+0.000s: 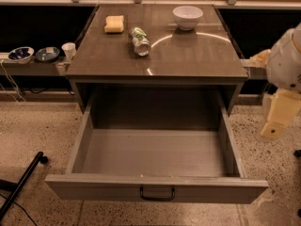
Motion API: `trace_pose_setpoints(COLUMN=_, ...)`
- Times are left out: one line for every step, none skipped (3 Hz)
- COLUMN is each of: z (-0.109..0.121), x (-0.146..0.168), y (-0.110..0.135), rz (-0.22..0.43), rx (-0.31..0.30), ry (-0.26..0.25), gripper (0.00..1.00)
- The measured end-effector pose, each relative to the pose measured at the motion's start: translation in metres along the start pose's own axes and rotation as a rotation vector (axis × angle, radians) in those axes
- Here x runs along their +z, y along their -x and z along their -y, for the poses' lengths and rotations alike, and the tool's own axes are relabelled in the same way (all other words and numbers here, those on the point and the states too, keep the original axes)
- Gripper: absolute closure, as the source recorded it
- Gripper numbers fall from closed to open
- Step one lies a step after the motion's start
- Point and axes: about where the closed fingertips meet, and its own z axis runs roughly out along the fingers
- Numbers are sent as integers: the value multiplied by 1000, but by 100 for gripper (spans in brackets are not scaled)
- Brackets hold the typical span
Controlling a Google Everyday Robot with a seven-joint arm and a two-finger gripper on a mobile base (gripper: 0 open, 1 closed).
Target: Close top drawer
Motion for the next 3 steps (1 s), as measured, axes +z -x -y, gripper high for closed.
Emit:
trace_pose_setpoints(z=-27, x=77, y=-15, rz=65, rx=-29, ry=90, gripper=0)
trace_pose_setpoints(z=-61, x=155, y=-25, rz=103, rx=-43, ry=139, gripper=0)
trace_pose_setpoints(z=-91, x=229, y=-21, rz=146, rx=-72, ry=146, gripper=3)
